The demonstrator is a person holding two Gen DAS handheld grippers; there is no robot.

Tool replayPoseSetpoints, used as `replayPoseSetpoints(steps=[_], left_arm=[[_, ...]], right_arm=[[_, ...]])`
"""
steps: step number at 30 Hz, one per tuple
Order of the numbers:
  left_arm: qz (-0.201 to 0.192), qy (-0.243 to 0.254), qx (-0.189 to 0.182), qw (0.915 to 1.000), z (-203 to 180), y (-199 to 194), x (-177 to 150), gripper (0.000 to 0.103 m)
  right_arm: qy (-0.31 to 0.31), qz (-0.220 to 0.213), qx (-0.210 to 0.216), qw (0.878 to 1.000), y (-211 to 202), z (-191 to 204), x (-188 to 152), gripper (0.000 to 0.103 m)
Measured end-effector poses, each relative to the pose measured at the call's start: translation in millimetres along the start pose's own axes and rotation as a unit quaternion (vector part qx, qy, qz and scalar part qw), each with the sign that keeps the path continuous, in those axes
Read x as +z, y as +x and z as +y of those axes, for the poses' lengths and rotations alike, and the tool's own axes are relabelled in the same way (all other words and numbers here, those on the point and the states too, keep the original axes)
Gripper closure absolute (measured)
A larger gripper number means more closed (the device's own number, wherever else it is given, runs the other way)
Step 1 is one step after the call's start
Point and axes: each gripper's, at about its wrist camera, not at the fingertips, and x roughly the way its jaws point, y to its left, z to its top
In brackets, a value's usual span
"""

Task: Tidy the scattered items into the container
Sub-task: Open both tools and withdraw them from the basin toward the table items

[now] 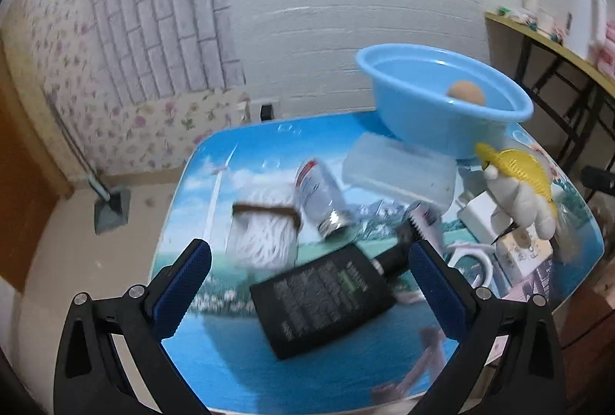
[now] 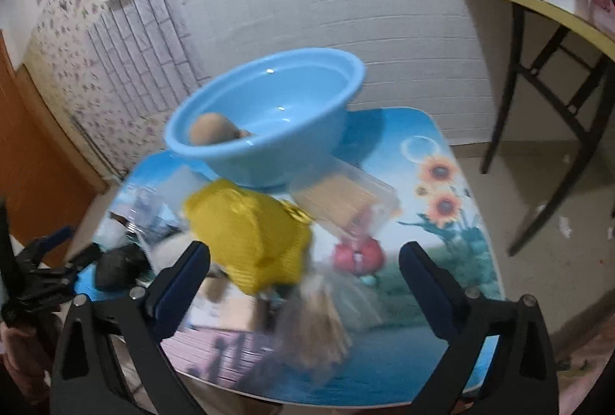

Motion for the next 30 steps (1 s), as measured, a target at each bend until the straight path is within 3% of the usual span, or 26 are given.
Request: replayPoseSetpoints(steps=[2,9,18,30], left_arm=[[0.008,-0.009,-0.003,0.9999,9,3,-8,0.000],[0.027,-0.037,-0.029,0.9985,8,10,-25,0.000],[0.050,-0.078,-0.028,0.9953,11,24,-29,0.000],[0.074,-0.093,-0.024,0.9926,4,40,-35,0.000]], right_arm=[[0.000,-0.002,-0.004,1.000,0,-2,-5,0.013],[-0.004,0.025,-0.004,1.000,10,-4,-21,0.014],[-0.011,0.041,-0.008,0.999,16,-7,-32,0.014],[-0.021,0.064,-0.016,0.998,26,-4,-38,0.019]])
